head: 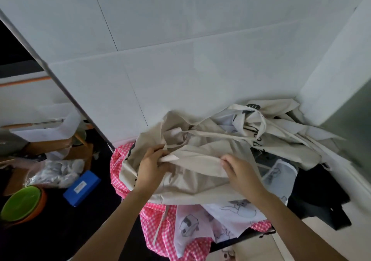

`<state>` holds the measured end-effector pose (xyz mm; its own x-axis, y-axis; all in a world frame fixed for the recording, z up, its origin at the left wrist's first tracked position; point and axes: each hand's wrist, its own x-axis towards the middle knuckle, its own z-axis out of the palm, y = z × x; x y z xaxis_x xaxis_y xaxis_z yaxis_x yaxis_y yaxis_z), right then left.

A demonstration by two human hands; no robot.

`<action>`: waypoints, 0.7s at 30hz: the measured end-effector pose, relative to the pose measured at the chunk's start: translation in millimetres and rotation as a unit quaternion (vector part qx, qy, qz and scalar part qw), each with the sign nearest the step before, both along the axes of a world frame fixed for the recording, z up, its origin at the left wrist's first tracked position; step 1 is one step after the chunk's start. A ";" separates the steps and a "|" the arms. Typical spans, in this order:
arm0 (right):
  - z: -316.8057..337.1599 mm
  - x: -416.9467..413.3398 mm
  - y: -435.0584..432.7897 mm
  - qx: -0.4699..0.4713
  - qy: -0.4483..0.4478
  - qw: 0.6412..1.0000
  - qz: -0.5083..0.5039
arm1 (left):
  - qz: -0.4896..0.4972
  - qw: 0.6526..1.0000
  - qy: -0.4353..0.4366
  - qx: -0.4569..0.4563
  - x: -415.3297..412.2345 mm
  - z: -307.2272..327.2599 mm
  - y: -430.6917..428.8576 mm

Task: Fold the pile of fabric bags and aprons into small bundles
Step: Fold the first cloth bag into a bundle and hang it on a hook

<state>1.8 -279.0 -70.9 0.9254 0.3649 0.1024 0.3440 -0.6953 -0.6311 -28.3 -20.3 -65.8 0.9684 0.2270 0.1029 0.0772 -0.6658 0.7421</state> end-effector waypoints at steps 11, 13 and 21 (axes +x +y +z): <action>48.6 -75.6 37.4 -0.025 0.137 0.986 0.091 | 0.036 0.998 0.016 0.039 -53.4 11.9 22.0; 46.7 -82.9 32.0 -0.125 0.171 0.971 0.112 | 0.059 0.997 0.017 0.039 -62.7 15.4 21.3; 57.3 -159.7 -2.5 -0.168 0.236 0.944 0.155 | -0.003 1.000 0.018 0.011 -122.5 24.7 -3.8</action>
